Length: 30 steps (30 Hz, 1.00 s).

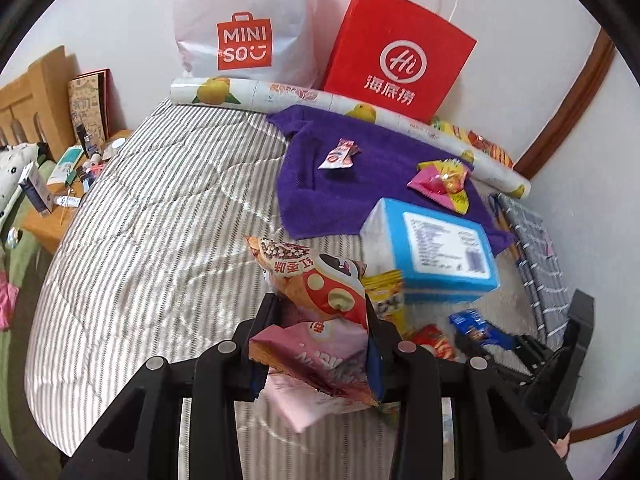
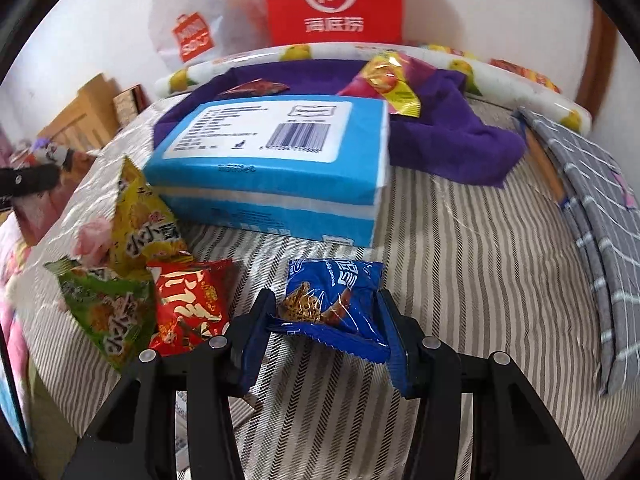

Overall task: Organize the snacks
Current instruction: 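Carry snack bags with left tool while right tool carries blue packet to towel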

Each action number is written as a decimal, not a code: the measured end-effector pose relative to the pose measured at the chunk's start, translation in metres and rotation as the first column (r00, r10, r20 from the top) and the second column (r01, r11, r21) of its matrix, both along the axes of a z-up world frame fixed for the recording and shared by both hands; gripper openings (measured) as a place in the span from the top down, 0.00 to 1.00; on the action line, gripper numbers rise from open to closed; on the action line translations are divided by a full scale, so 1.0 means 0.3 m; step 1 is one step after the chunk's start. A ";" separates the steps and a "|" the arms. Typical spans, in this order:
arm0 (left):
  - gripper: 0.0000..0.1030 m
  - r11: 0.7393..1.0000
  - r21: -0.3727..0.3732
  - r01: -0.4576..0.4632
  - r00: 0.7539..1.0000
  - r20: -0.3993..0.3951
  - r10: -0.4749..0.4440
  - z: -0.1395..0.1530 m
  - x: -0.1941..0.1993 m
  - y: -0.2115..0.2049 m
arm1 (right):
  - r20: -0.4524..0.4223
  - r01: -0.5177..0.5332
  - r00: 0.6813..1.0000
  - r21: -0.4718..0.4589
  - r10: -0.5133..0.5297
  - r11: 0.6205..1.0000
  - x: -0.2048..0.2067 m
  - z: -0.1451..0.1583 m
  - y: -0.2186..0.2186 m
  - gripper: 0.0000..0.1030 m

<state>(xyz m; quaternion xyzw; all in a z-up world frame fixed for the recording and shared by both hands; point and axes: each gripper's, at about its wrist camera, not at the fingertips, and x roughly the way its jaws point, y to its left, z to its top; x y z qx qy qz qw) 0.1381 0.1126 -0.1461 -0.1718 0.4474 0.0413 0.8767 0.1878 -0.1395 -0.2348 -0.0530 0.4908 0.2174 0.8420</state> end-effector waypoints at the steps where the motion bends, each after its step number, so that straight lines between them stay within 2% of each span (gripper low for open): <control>1: 0.65 1.000 -0.003 -0.013 1.000 0.003 0.013 0.005 0.003 -0.011 | -0.005 -0.027 1.000 0.018 0.027 0.999 0.010 0.000 -0.005 0.51; 5: 0.65 0.998 -0.016 -0.053 0.999 0.007 0.053 0.010 0.039 -0.048 | 0.000 -0.098 0.995 0.042 0.099 0.994 0.037 -0.020 -0.012 0.51; 9: 0.65 0.996 -0.039 -0.077 0.997 0.005 0.077 0.000 0.079 -0.082 | 0.047 -0.149 0.988 0.046 0.147 0.988 0.023 -0.029 -0.019 0.51; 12: 0.65 0.995 -0.050 -0.092 0.996 0.006 0.092 -0.005 0.099 -0.101 | 0.068 -0.157 0.986 0.045 0.153 0.987 0.016 -0.034 -0.018 0.50; 17: 0.65 0.994 -0.050 -0.098 0.995 0.005 0.098 -0.014 0.107 -0.117 | 0.054 -0.154 0.987 0.084 0.150 0.985 0.030 -0.038 -0.032 0.50; 20: 0.65 0.994 -0.045 -0.099 0.995 -0.001 0.099 -0.013 0.104 -0.117 | 0.059 -0.156 0.987 0.071 0.152 0.985 0.026 -0.038 -0.025 0.50; 25: 0.65 0.997 -0.038 -0.060 0.998 0.007 0.060 0.010 0.094 -0.103 | 0.062 -0.152 0.987 0.064 0.148 0.986 0.029 -0.039 -0.022 0.50; 30: 0.65 1.000 0.000 0.000 1.000 0.009 0.000 0.037 0.086 -0.100 | 0.063 -0.115 0.992 0.081 0.110 0.990 0.025 -0.040 -0.031 0.51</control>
